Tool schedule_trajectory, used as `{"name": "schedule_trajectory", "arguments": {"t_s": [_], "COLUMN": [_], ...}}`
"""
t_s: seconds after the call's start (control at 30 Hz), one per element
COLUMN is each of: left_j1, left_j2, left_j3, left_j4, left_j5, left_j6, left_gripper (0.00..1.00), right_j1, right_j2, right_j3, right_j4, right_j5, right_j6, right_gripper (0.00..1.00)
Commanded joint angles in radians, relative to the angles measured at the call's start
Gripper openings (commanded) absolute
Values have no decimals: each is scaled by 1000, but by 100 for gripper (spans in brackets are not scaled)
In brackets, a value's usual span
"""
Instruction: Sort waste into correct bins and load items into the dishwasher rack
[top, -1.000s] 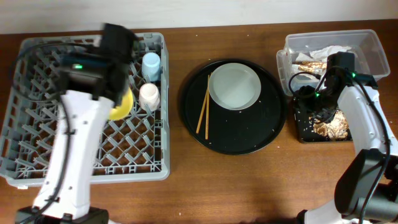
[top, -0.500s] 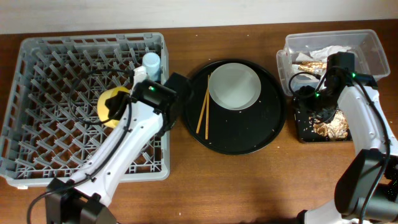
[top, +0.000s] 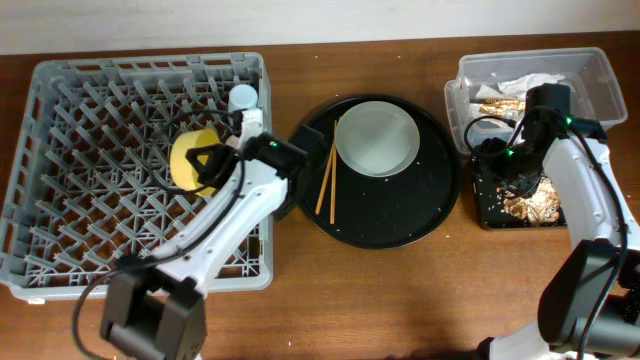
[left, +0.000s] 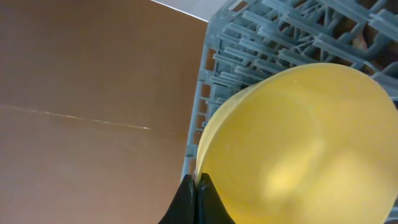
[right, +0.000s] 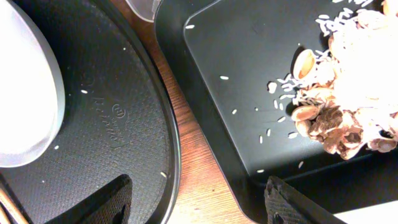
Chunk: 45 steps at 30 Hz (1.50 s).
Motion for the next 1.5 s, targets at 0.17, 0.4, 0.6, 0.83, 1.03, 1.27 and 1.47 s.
{"name": "schedule_trajectory", "arguments": {"t_s": [0.17, 0.4, 0.6, 0.83, 1.03, 1.27, 1.47], "left_j1": [-8, -9, -20, -103, -122, -153, -153], "left_j2": [38, 38, 38, 38, 38, 38, 38], "left_j3": [-6, -30, -51, -51, -51, 57, 159], "left_j4": [-10, -94, -79, -80, -80, -16, 35], "left_j5": [95, 96, 101, 82, 70, 308, 594], "left_j6": [-74, -74, -74, -14, -1, 0, 120], "left_gripper": [0, 0, 0, 9, 59, 67, 79], "right_j1": [-3, -3, -3, -3, -3, -3, -3], "right_j2": [-19, -19, -19, -19, -19, -19, -19], "right_j3": [-4, -4, -4, -4, -4, -4, -4], "right_j4": [1, 4, 3, 3, 3, 3, 3], "right_j5": [12, 12, 12, 12, 12, 11, 11], "right_j6": [0, 0, 0, 0, 0, 0, 0], "right_gripper": [70, 70, 70, 70, 70, 70, 70]}}
